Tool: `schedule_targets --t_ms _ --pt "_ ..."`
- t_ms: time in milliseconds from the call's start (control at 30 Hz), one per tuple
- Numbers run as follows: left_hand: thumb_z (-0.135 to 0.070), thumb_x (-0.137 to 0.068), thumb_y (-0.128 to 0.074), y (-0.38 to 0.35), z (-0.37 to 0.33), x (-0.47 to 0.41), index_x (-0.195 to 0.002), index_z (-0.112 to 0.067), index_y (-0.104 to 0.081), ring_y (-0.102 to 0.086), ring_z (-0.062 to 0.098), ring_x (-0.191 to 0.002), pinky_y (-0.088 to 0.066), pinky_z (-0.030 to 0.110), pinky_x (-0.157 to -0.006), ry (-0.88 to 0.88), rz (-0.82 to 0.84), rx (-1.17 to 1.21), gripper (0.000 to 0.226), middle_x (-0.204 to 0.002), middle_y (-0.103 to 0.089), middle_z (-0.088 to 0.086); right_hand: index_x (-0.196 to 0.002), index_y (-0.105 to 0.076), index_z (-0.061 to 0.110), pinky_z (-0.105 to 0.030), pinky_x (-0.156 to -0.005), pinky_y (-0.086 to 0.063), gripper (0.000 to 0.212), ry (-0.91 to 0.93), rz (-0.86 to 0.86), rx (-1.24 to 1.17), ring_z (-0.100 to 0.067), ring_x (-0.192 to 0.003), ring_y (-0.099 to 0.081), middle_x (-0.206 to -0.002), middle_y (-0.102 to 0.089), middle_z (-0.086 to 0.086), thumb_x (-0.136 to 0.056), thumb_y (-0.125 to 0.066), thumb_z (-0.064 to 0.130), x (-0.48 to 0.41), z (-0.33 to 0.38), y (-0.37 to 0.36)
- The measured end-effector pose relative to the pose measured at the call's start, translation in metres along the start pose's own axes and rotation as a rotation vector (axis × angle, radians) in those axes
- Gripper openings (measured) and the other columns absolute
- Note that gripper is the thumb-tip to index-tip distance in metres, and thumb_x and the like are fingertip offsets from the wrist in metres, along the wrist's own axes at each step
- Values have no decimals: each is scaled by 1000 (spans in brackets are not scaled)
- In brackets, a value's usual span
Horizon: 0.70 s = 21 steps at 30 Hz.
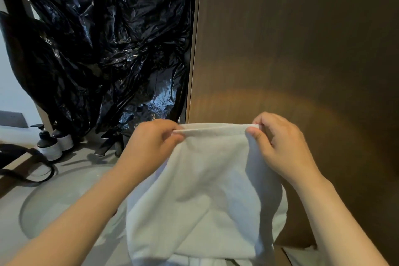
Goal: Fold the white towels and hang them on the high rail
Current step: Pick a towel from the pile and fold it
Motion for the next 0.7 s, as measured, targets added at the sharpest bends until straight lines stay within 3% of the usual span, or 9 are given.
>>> schedule_targets --t_ms 100,233,333,367,467,567,700 --pt "-26 -87 -68 -21 8 6 -83 -27 -70 -59 2 -68 -47 23 -64 87 305 75 5 -72 -66 -13 -81 -50 23 -30 -62 -39 19 -11 129 72 -8 -72 -47 -74 -50 12 -96 -52 34 9 -13 -10" --pt "-21 -87 -68 -29 -1 11 -84 -26 -71 -57 6 -68 -42 21 -62 44 306 128 7 -72 -67 -11 -74 -51 22 -30 -65 -41 32 -25 299 86 -5 -73 -44 -70 -49 8 -92 -47 49 24 -17 -20" --pt "-21 -88 -66 -31 -16 9 -86 -27 -71 -55 3 -69 -38 15 -59 -33 323 106 8 -74 -65 -11 -84 -57 33 -23 -90 -43 34 40 413 16 2 -76 -50 -74 -55 14 -88 -47 64 25 4 -29" --pt "-21 -88 -66 -32 -21 8 -87 -26 -70 -54 3 -71 -38 16 -60 -63 327 90 7 -76 -64 -11 -86 -60 33 -23 -90 -46 35 47 435 -40 0 -75 -54 -75 -58 14 -87 -48 66 24 13 -33" --pt "-23 -88 -65 -34 -33 6 -90 -21 -71 -53 4 -72 -42 23 -65 -133 307 37 7 -79 -64 -8 -88 -61 30 -34 -65 -49 26 60 419 -167 -8 -73 -58 -77 -63 11 -90 -52 54 20 31 -39" --pt "-34 -88 -65 -33 -29 11 -90 -21 -71 -55 6 -74 -45 30 -70 -147 327 -22 15 -80 -63 -9 -79 -53 25 -35 -62 -44 23 99 372 -177 -10 -68 -53 -72 -55 9 -98 -50 36 24 32 -42" --pt "-59 -85 -57 -37 -3 25 -91 -26 -71 -57 6 -86 -46 26 -77 -38 438 -250 37 -91 -64 -13 -79 -44 29 -32 -62 -43 21 103 319 -136 -11 -69 -50 -73 -51 11 -99 -46 33 33 35 -47"
Point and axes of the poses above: each hand's wrist, its own x-axis away from the middle knuckle, its own y-axis out of the back of the hand, z = x × y, the point moved 5 cm from there along -x, towards the middle knuckle
